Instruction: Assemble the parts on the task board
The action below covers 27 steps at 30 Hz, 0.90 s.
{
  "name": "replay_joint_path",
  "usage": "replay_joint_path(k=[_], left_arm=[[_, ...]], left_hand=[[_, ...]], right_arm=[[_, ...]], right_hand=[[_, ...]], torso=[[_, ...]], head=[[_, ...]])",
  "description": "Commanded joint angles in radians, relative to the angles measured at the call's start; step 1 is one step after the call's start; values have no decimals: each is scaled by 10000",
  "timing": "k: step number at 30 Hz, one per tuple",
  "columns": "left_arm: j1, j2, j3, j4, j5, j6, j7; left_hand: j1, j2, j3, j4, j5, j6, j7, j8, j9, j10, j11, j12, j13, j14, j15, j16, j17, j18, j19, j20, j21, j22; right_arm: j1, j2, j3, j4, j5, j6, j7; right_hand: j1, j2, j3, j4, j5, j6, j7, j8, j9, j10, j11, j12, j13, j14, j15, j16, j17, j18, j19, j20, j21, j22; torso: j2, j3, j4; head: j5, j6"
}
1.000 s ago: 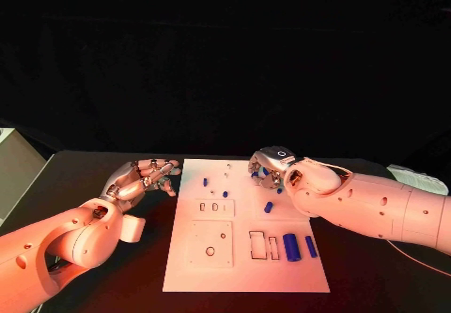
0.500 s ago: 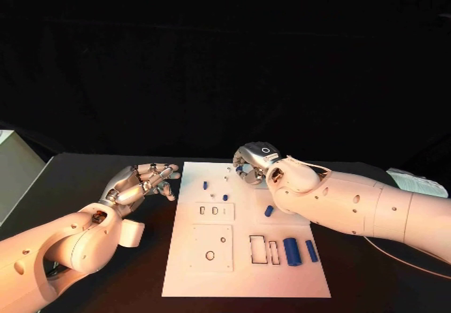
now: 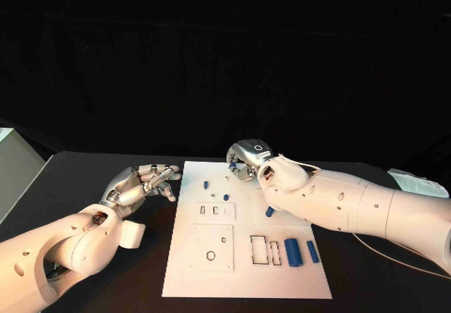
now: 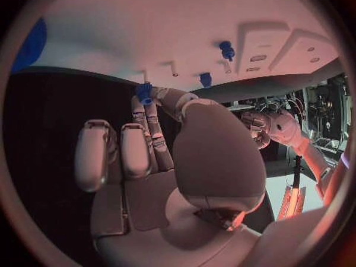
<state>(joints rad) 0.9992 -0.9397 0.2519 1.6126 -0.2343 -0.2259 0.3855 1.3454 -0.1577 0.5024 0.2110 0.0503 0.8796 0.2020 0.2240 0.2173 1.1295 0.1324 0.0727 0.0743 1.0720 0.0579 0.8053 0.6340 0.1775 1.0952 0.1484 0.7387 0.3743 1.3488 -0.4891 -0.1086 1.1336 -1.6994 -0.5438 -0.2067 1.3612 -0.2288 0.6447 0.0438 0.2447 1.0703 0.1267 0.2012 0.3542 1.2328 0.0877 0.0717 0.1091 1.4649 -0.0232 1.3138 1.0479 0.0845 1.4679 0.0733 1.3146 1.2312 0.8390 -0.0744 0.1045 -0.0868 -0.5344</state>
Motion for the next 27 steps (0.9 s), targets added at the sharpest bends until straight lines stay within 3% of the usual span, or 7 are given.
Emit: replay_joint_path(k=[1,8,27], left_arm=[[2,36,8,25,18,245,54],[3,35,10,23,15,261,42],[4,42,20,36,0,321,44]], left_hand=[[5,77,60,-21,28,-27,-8,-51,9,-13,14,-49,13,-81,14,28,8,34,-68,-23,62,9],[5,77,60,-21,28,-27,-8,-51,9,-13,14,-49,13,-81,14,28,8,34,-68,-23,62,9],[23,86,83,-36,29,-33,-2,-56,15,-25,19,-52,11,-88,16,48,15,35,-103,-20,121,46]], right_arm=[[-5,76,7,-111,-83,-175,108],[-18,148,6,-266,-25,-135,165],[-26,164,-4,-399,61,243,257]], right_hand=[[110,110,106,-190,42,-1,61,63,16,334,-271,24,245,217,-41,56,23,-169,303,-66,42,9],[81,85,106,-207,45,-18,68,60,26,328,-263,10,250,217,-35,61,17,-170,303,-63,43,10],[-22,17,88,-234,27,-56,80,57,58,320,-249,-20,270,209,-20,66,-14,-188,319,-52,110,103]], torso=[[35,-22,49],[63,-59,111],[107,-65,77]], head=[[9,-20],[-35,-32],[4,-93]])
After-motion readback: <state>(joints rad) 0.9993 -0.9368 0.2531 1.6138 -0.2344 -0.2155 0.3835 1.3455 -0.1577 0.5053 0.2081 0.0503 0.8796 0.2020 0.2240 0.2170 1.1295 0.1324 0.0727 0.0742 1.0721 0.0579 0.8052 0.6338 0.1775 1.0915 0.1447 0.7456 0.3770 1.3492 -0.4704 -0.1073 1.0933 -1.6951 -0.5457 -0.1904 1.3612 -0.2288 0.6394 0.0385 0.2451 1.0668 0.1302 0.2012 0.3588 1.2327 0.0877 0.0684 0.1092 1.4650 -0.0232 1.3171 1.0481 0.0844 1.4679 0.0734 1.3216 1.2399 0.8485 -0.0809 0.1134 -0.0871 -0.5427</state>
